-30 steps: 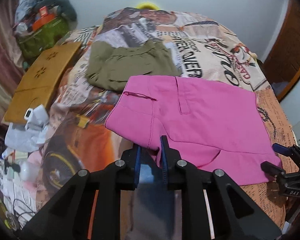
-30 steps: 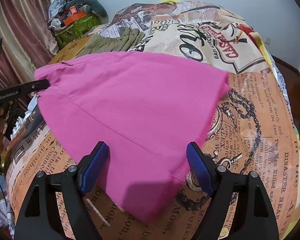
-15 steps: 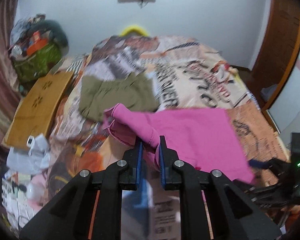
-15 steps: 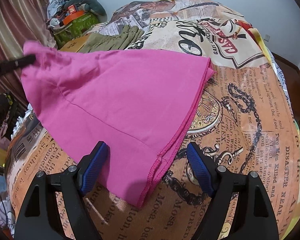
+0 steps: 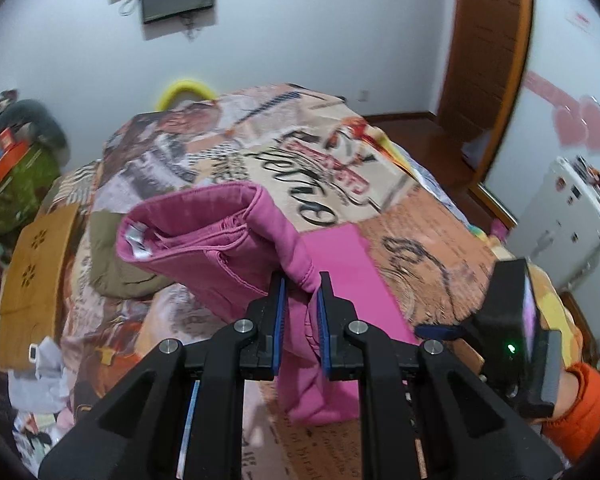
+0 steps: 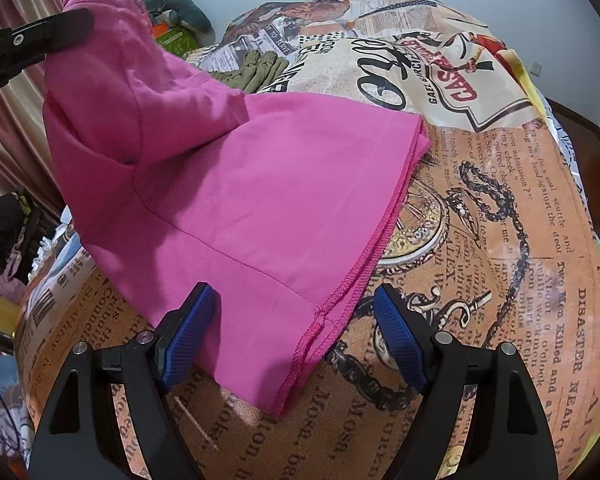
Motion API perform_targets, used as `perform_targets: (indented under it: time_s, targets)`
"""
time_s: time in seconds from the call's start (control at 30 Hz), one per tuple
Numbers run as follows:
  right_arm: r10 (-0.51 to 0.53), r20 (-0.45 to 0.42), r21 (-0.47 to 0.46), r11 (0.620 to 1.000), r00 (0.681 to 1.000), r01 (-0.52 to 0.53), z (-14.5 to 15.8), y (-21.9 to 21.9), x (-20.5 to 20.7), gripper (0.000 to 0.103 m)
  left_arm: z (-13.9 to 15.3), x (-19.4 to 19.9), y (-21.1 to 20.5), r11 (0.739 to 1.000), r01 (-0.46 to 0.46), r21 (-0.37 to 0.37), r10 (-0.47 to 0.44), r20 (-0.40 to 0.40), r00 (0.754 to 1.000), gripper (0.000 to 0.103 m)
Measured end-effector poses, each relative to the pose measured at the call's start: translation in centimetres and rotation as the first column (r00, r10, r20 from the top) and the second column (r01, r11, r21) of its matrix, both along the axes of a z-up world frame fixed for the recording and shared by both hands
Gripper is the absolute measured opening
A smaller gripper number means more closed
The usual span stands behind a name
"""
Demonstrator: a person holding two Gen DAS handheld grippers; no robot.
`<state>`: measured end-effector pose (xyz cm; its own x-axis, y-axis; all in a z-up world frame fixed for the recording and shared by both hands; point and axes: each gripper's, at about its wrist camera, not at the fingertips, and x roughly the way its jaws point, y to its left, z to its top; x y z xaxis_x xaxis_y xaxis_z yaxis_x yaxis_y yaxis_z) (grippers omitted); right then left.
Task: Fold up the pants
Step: 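Grasp the pink trousers' edge with the left gripper and fold it over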
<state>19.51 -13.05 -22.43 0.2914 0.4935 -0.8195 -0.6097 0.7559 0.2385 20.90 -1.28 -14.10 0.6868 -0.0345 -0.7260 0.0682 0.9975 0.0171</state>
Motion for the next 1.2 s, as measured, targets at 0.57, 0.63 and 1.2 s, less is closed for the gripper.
perform_targets:
  time_s: [0.57, 0.63, 1.2]
  targets:
    - [-0.001, -0.003, 0.005, 1.0, 1.0, 0.001, -0.1, 0.0, 0.0, 0.079, -4.1, 0.1, -3.7, 0.981, 0.192, -0.008, -0.191, -0.18, 0.965, 0.013]
    - [-0.002, -0.002, 0.005, 1.0, 1.0, 0.002, -0.1, 0.0, 0.0, 0.079, -4.3, 0.5, -4.0, 0.98, 0.199, -0.012, -0.198, -0.189, 0.962, 0.013]
    - [-0.012, -0.009, 0.016, 1.0, 1.0, 0.012, 0.0, -0.6, -0.1, 0.079, -4.7, 0.0, -3.3, 0.982, 0.186, -0.036, -0.189, -0.215, 0.958, 0.006]
